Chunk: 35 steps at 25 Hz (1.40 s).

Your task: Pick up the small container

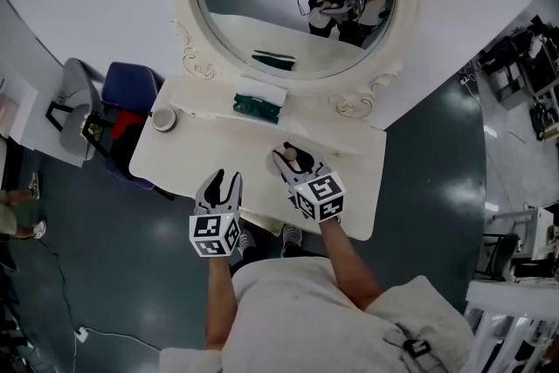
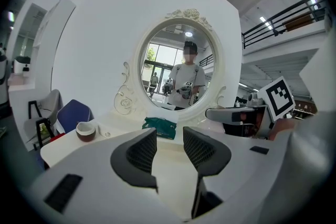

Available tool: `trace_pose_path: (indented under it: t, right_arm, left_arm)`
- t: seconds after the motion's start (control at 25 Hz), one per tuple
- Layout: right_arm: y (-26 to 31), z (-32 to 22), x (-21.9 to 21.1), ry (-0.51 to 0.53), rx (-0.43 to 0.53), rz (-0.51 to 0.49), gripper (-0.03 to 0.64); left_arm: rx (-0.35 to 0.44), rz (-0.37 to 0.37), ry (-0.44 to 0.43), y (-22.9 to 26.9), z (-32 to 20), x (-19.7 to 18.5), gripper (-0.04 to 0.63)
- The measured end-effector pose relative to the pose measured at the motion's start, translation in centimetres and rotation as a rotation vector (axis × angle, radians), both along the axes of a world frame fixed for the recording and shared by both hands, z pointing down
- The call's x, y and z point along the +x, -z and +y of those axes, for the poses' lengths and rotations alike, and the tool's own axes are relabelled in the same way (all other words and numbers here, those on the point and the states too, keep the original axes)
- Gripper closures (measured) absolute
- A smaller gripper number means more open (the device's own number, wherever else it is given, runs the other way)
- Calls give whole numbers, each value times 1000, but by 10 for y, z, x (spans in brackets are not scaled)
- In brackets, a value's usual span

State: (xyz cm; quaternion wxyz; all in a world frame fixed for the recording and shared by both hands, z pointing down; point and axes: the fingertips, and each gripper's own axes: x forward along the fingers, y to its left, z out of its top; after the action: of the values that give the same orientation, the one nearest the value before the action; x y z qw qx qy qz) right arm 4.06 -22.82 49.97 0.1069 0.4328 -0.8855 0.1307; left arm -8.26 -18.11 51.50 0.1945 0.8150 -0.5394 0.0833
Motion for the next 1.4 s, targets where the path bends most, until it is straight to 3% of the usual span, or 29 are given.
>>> trace_pose_path:
  t: [0.96, 1.4]
  right_arm:
    - [18, -5, -2, 32, 20, -53, 485]
    - [14, -5, 1, 6, 0, -74, 485]
  left_arm:
    - [28, -9, -6, 15, -7, -2, 420]
    - [37, -64, 3, 11, -6, -5, 423]
